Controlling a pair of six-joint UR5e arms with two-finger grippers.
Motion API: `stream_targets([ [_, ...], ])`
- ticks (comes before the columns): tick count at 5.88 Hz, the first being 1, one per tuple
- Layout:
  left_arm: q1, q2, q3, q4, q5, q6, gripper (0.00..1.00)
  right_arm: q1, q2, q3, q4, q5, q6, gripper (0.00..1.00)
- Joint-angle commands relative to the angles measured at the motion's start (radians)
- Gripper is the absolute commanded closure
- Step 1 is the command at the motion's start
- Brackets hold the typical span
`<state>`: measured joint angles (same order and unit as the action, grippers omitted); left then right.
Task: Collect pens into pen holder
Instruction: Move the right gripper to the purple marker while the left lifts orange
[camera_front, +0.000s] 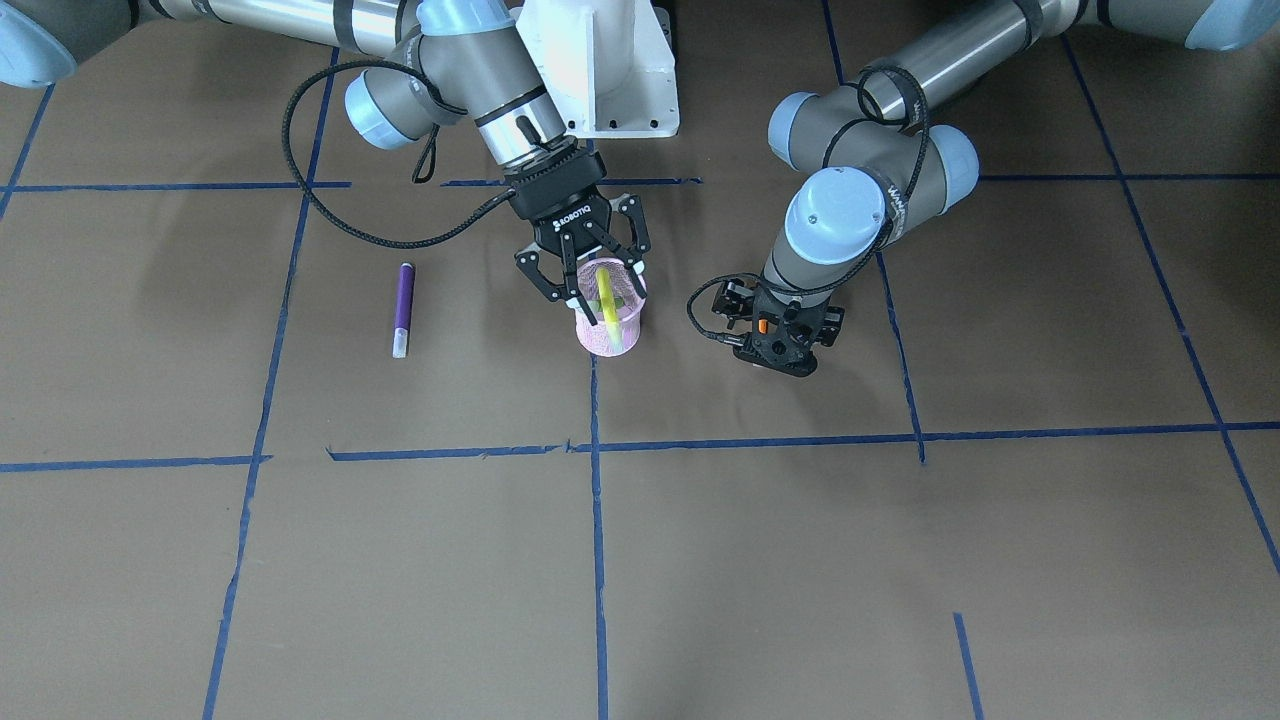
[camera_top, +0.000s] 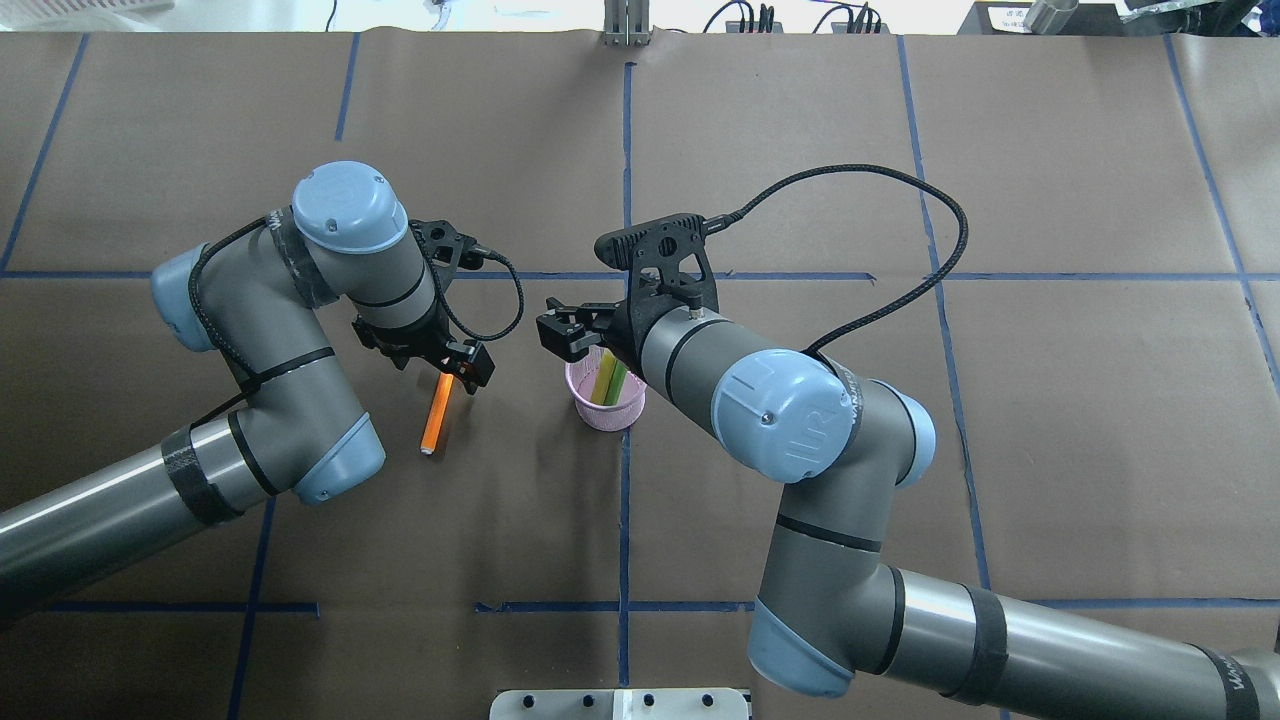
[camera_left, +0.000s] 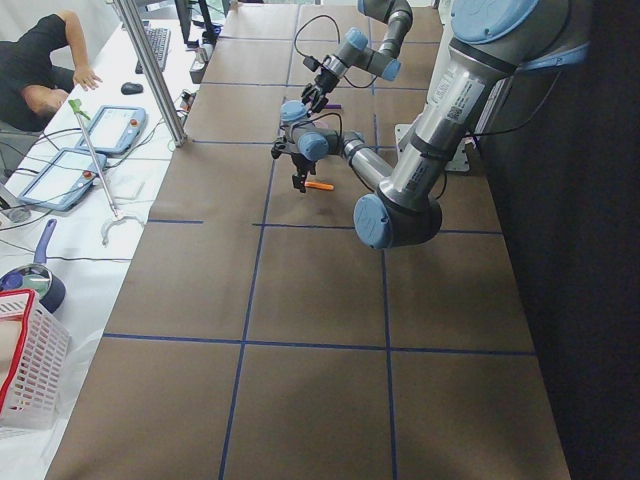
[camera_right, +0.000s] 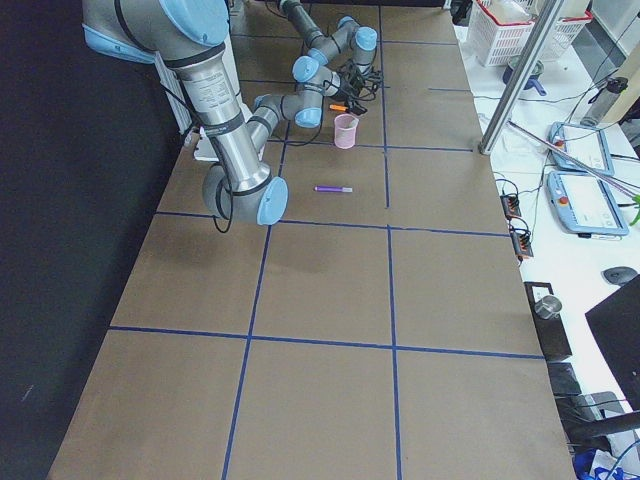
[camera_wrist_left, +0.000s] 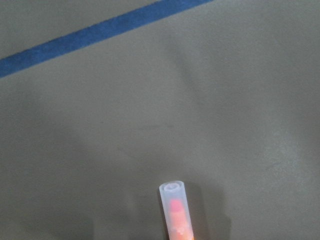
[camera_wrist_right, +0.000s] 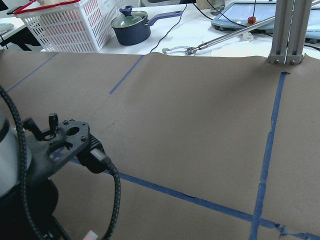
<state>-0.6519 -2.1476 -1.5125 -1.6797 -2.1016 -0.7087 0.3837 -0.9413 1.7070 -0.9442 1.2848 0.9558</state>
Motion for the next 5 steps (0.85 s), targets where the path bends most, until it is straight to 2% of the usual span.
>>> stream_targets([
  [1,0.0,0.0,0.0,0.0,0.0,0.0,0.0,0.021,0.002,0.122,-0.158,0.03,0.012,0.0],
  [2,0.0,0.0,0.0,0.0,0.0,0.0,0.0,0.088,0.001,0.179,-0.292,0.153,0.012,0.0],
  [3,0.0,0.0,0.0,0.0,0.0,0.0,0.0,0.206,-0.008,0.227,-0.45,0.348,-0.001,0.0],
  [4,0.0,0.0,0.0,0.0,0.0,0.0,0.13,0.304,-0.042,0.243,-0.487,0.516,-0.008,0.0],
  [5,0.0,0.0,0.0,0.0,-0.002,0.002,0.32,0.358,-0.06,0.244,-0.488,0.604,-0.029,0.0],
])
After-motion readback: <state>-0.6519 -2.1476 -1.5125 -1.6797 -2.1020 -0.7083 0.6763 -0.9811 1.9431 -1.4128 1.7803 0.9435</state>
